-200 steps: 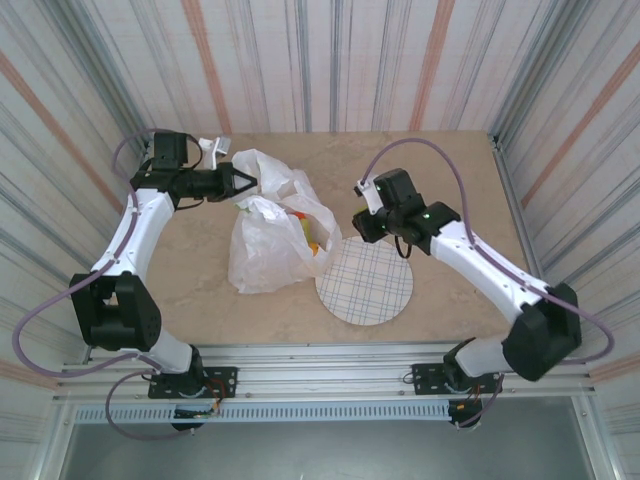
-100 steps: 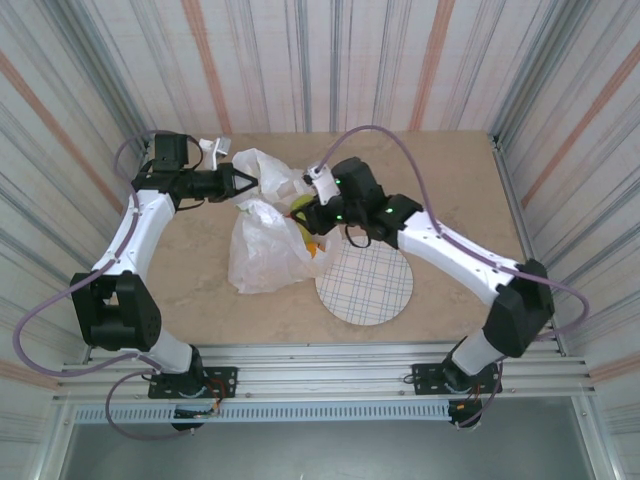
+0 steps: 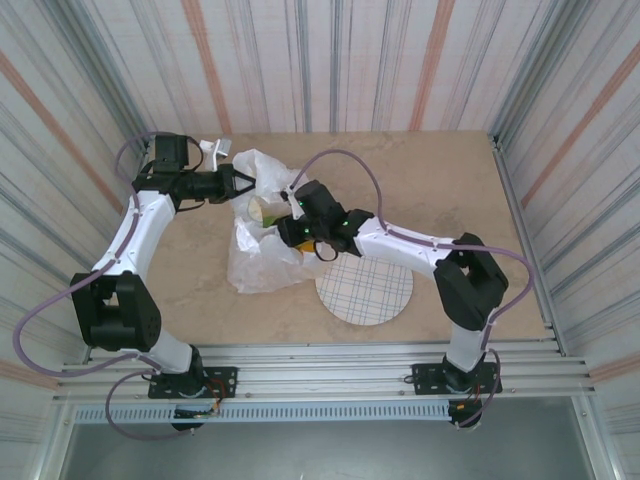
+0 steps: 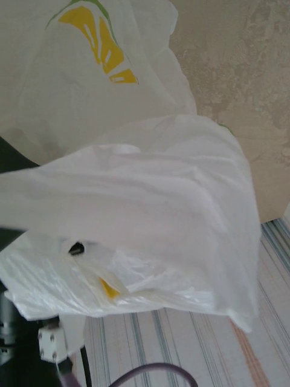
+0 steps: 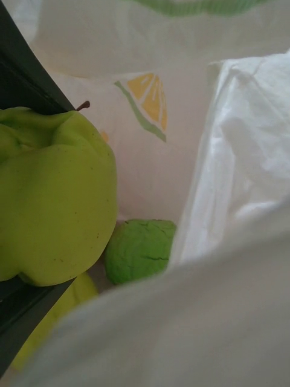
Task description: Place the fruits into the plastic bag
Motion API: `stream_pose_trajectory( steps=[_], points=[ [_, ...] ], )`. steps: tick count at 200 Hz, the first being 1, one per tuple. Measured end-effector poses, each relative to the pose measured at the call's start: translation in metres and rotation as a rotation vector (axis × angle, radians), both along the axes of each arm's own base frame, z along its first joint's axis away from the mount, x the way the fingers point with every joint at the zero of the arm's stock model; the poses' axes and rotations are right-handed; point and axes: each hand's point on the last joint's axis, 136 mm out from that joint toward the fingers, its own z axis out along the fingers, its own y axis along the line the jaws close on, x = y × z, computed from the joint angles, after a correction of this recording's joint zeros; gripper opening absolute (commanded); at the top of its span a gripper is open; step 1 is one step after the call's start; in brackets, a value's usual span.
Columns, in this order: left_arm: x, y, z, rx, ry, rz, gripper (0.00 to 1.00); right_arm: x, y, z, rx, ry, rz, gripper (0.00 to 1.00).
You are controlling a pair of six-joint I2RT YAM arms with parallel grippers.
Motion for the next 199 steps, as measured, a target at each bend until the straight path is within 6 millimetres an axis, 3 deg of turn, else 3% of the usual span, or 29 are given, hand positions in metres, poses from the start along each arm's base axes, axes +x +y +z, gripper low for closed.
stream_pose_trajectory(
  steps=[29,66,136,172,199],
  points=[
    [0.0,0.0,0.0,0.0,0.0,0.0,0.0,0.004,0.0,-0.009,-0.011,0.016,-0.035,0.76],
    [-0.002,0.0,0.001,0.0,-0.003,0.0,0.0,0.01,-0.005,0.002,0.001,-0.004,-0.055,0.81],
    [-0.003,0.0,0.0,0.0,0.0,0.001,0.0,-0.005,-0.041,0.078,0.092,-0.118,-0.057,0.82],
    [-0.002,0.0,0.001,-0.003,-0.004,0.005,0.01,-0.022,-0.069,0.107,0.102,-0.205,-0.025,0.76],
    [-0.001,0.0,0.001,-0.005,-0.008,0.008,0.01,-0.017,-0.089,0.123,0.092,-0.278,-0.033,0.75]
  ],
)
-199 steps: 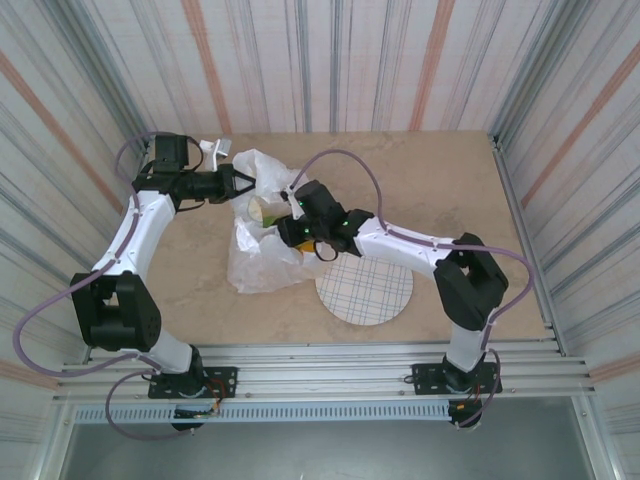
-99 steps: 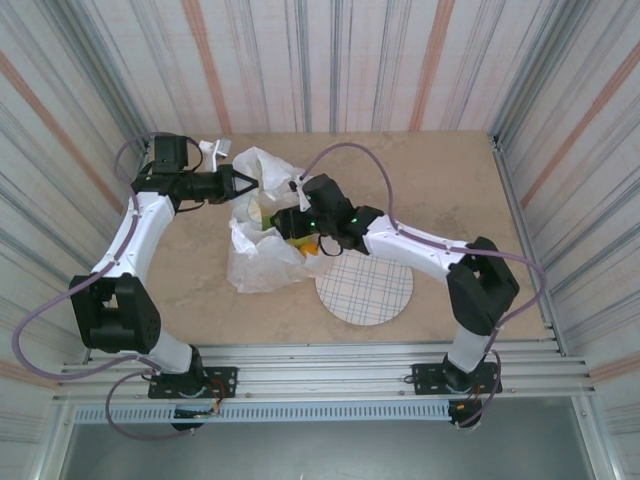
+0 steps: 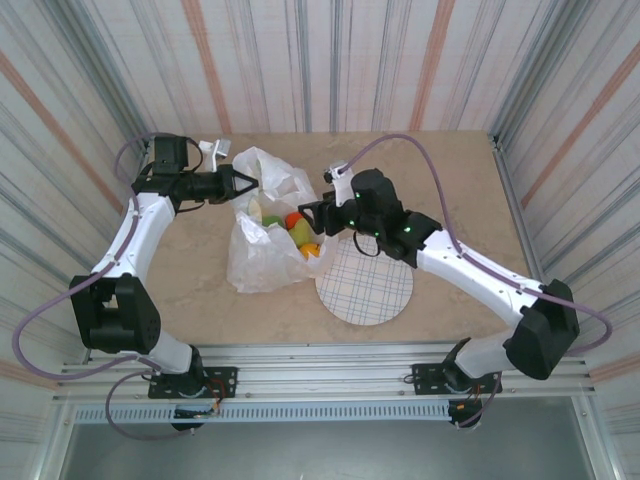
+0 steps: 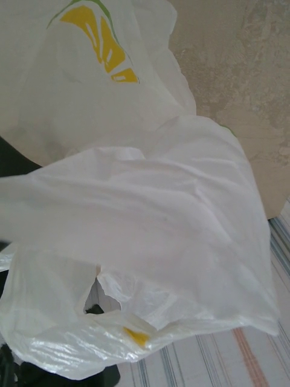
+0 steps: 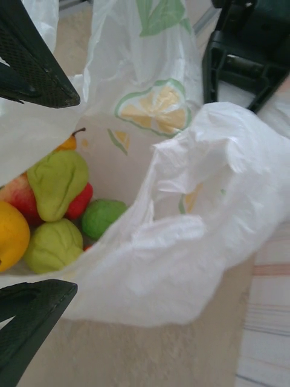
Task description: Place the fruits into the plastic bag
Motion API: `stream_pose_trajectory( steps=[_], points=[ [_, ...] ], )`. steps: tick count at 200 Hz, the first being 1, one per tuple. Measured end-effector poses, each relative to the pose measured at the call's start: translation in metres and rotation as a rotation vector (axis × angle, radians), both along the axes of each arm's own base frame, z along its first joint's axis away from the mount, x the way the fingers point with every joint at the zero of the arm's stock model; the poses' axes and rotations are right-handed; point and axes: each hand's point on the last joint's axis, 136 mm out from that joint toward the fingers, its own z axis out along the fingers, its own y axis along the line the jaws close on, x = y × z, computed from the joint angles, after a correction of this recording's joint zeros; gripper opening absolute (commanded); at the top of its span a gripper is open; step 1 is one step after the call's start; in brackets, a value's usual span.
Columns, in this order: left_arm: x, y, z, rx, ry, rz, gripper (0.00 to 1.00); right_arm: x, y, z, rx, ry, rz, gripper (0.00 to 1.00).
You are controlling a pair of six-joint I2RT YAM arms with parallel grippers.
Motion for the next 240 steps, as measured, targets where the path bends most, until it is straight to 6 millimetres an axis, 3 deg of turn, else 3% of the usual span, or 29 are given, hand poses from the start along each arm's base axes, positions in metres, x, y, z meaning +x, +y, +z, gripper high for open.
stream_pose_trajectory(
  steps=[32,78,91,116,144,162,182,214,240],
  points=[
    [0.0,0.0,0.001,-0.001,-0.003,0.002,0.01,0.016,-0.008,0.001,-0.052,-0.037,-0.013,0.79],
    [0.001,0.0,0.0,-0.004,-0.003,0.007,0.02,0.059,0.007,-0.019,-0.115,-0.019,-0.02,0.82],
    [0.001,0.0,0.0,-0.006,0.001,0.01,0.02,0.068,0.014,-0.028,-0.131,-0.007,-0.014,0.72],
    [0.001,0.0,0.0,-0.006,0.002,0.01,0.08,0.083,0.026,-0.043,-0.146,0.017,-0.015,0.37],
    [0.001,0.003,-0.002,0.013,-0.001,0.023,0.32,0.089,0.032,-0.048,-0.129,0.05,-0.024,0.08],
    [-0.001,0.009,0.0,0.045,-0.003,0.053,0.51,0.09,0.031,-0.046,-0.095,0.083,-0.044,0.04],
    [-0.006,0.027,0.013,0.1,-0.051,0.124,0.64,0.09,0.031,-0.045,-0.062,0.12,-0.063,0.01],
    [-0.038,0.071,0.047,0.214,-0.199,0.31,0.68,0.093,0.027,-0.046,-0.02,0.17,-0.099,0.0],
    [-0.08,0.074,0.058,0.253,-0.281,0.34,0.69,0.096,0.023,-0.046,0.005,0.199,-0.115,0.0]
  ],
)
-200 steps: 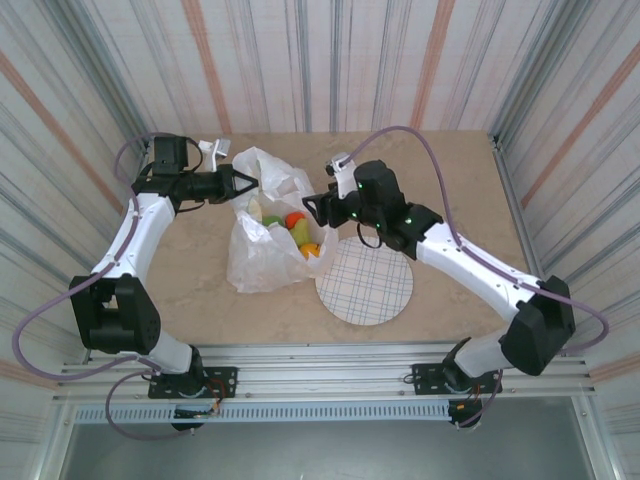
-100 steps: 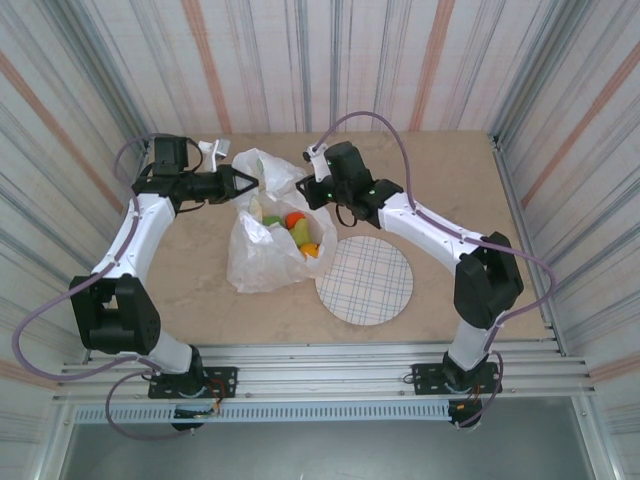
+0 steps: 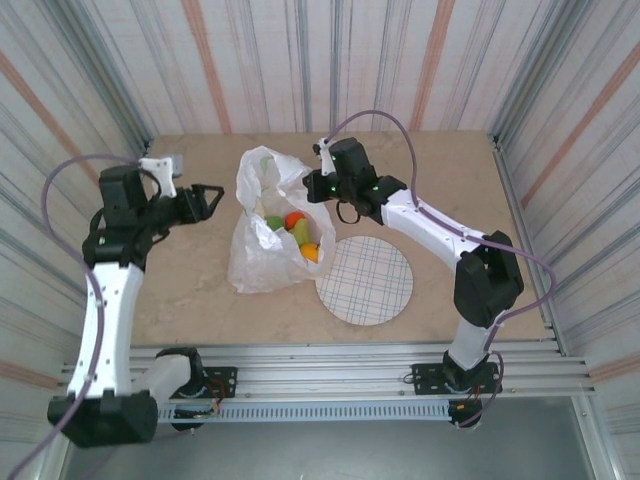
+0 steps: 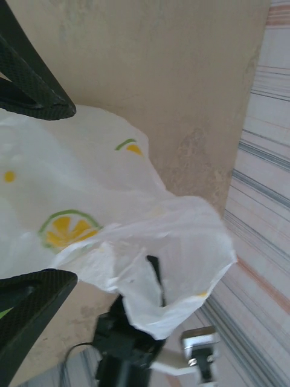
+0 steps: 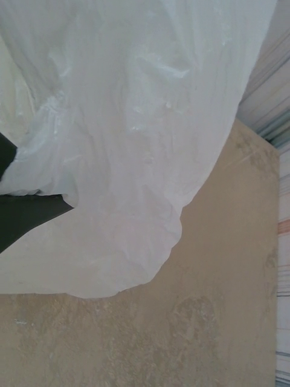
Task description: Place the fruits into the plastic bag
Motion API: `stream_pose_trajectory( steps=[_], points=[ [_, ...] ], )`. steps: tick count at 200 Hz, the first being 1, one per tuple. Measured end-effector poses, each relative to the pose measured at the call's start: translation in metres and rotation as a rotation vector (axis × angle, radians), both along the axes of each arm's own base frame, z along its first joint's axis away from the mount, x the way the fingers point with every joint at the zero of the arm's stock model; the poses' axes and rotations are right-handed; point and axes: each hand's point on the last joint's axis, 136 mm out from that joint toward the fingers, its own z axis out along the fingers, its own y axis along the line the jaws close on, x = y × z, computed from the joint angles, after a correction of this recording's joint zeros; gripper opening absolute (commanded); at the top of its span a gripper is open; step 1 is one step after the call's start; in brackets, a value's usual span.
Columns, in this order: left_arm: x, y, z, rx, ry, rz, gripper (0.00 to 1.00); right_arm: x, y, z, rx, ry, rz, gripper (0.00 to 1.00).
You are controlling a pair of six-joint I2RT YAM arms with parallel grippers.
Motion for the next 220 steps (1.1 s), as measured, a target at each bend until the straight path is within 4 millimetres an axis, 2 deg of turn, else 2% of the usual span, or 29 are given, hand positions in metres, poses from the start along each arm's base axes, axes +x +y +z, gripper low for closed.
stream_pose_trajectory(
  steps=[14,46,74,95,124,142,158,192,220],
  points=[
    [-0.02,-0.009,-0.004,0.018,-0.022,-0.032,0.69,0.002,-0.002,0.0,0.01,0.009,-0.005,0.0],
    [-0.068,-0.053,-0.026,0.099,-0.075,-0.225,0.71,0.004,-0.003,-0.002,0.032,0.037,-0.01,0.0],
    [-0.085,-0.072,-0.037,0.185,-0.132,-0.32,0.73,0.005,-0.001,-0.006,0.052,0.061,-0.002,0.0],
    [-0.08,-0.081,-0.034,0.235,-0.186,-0.342,0.73,0.005,-0.001,-0.006,0.061,0.065,0.004,0.0],
    [-0.056,-0.092,-0.042,0.292,-0.202,-0.334,0.71,0.006,-0.002,-0.005,0.068,0.069,0.009,0.0],
    [-0.04,-0.101,-0.053,0.315,-0.185,-0.341,0.68,0.006,-0.003,-0.005,0.076,0.077,0.002,0.0],
    [-0.033,-0.108,-0.057,0.319,-0.185,-0.347,0.56,0.006,-0.003,-0.005,0.08,0.081,-0.001,0.0],
    [-0.021,-0.109,-0.045,0.299,-0.23,-0.297,0.12,0.006,-0.003,-0.005,0.081,0.083,0.001,0.0],
    [-0.014,-0.102,-0.032,0.276,-0.265,-0.229,0.0,0.01,-0.007,-0.001,0.085,0.083,-0.008,0.0]
  ],
)
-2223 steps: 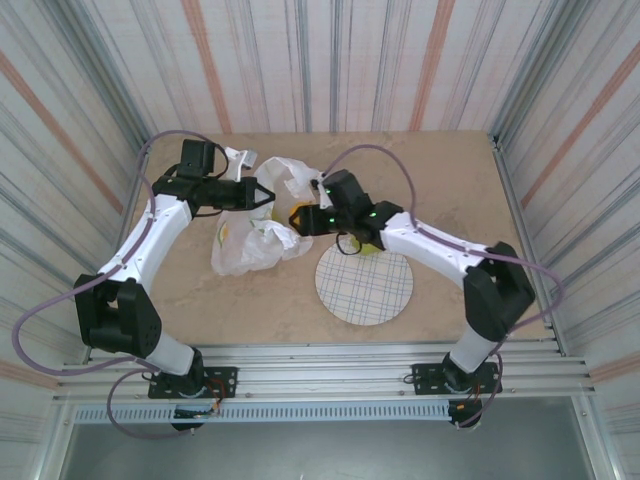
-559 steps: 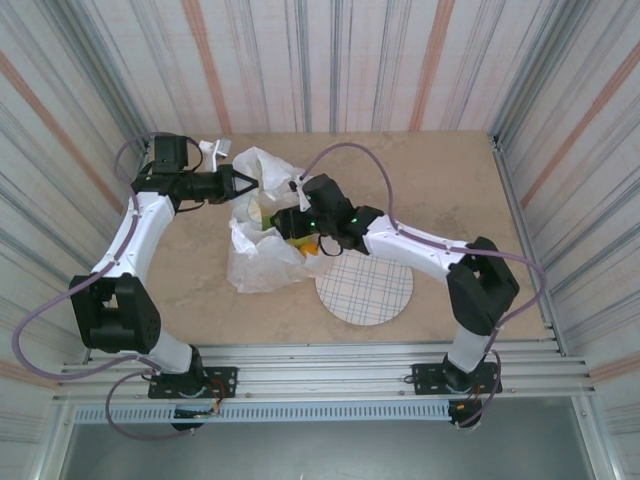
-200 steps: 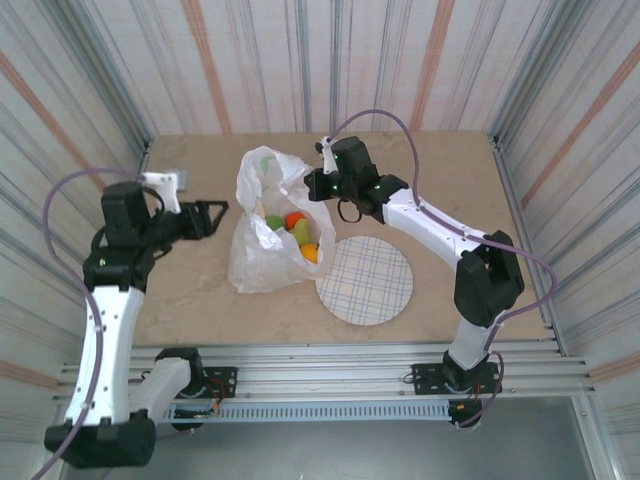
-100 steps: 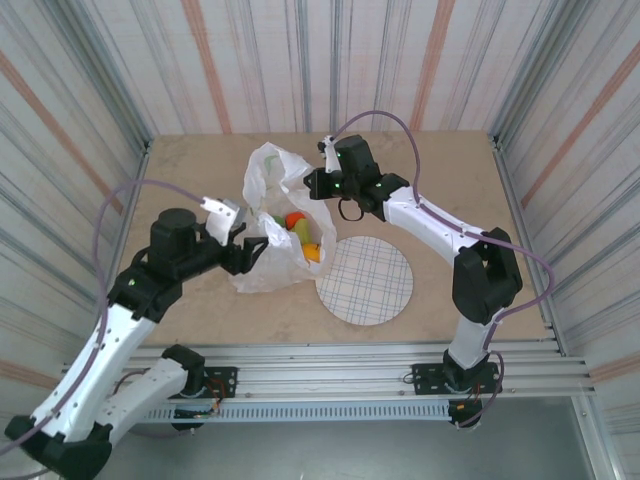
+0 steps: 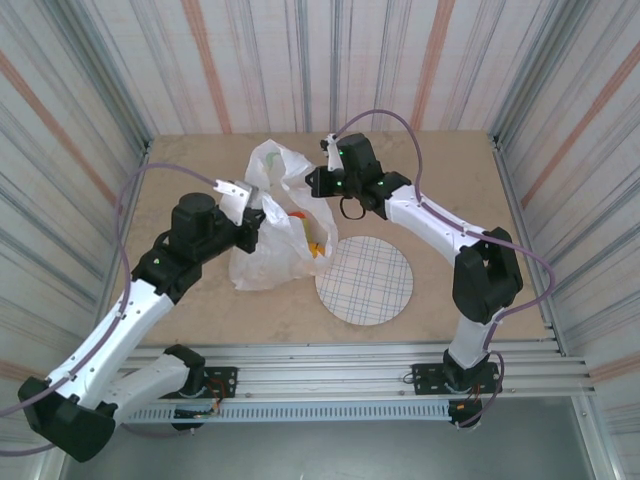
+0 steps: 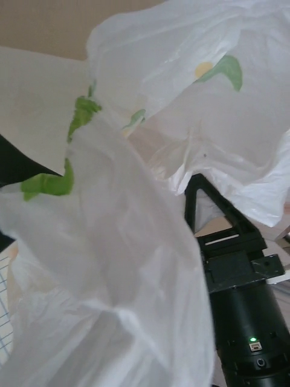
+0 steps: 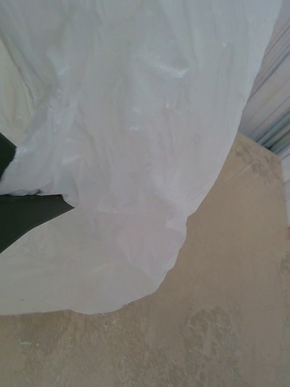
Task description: Place the fruits into the plastic bag
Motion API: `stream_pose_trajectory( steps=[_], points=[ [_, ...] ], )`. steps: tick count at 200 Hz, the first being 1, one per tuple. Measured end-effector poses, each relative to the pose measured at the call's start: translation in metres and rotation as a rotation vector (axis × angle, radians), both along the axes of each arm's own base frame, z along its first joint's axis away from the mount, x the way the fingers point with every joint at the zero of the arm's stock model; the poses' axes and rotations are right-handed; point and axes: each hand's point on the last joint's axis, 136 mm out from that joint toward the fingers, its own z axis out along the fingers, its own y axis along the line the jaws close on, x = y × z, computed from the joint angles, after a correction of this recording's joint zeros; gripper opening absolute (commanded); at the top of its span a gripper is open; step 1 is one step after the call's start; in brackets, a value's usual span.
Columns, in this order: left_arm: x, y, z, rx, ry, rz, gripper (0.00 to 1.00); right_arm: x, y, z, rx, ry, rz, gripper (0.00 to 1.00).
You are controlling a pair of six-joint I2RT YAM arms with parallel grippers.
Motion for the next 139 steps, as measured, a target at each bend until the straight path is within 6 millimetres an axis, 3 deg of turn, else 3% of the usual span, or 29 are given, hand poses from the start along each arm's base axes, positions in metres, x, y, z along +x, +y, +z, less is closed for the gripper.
stream_pose_trajectory(
  steps=[15,34,56,69,102,139],
  points=[
    [0.005,0.01,0.009,-0.038,0.0,0.041,0.0,0.007,-0.005,0.012,0.011,-0.013,-0.016,0.0],
    [0.02,0.036,0.033,-0.128,0.001,0.136,0.0,0.014,-0.014,0.034,0.029,-0.053,-0.045,0.0],
    [0.036,0.071,0.067,-0.246,-0.009,0.24,0.0,0.012,-0.029,0.068,0.053,-0.11,-0.081,0.0],
    [0.043,0.088,0.076,-0.293,-0.003,0.288,0.0,0.01,-0.039,0.093,0.076,-0.153,-0.101,0.0],
    [0.062,0.109,0.06,-0.357,0.098,0.36,0.0,0.011,-0.048,0.139,0.126,-0.232,-0.119,0.0],
    [0.079,0.104,0.031,-0.391,0.229,0.357,0.0,0.017,-0.05,0.139,0.118,-0.236,-0.14,0.0]
  ],
)
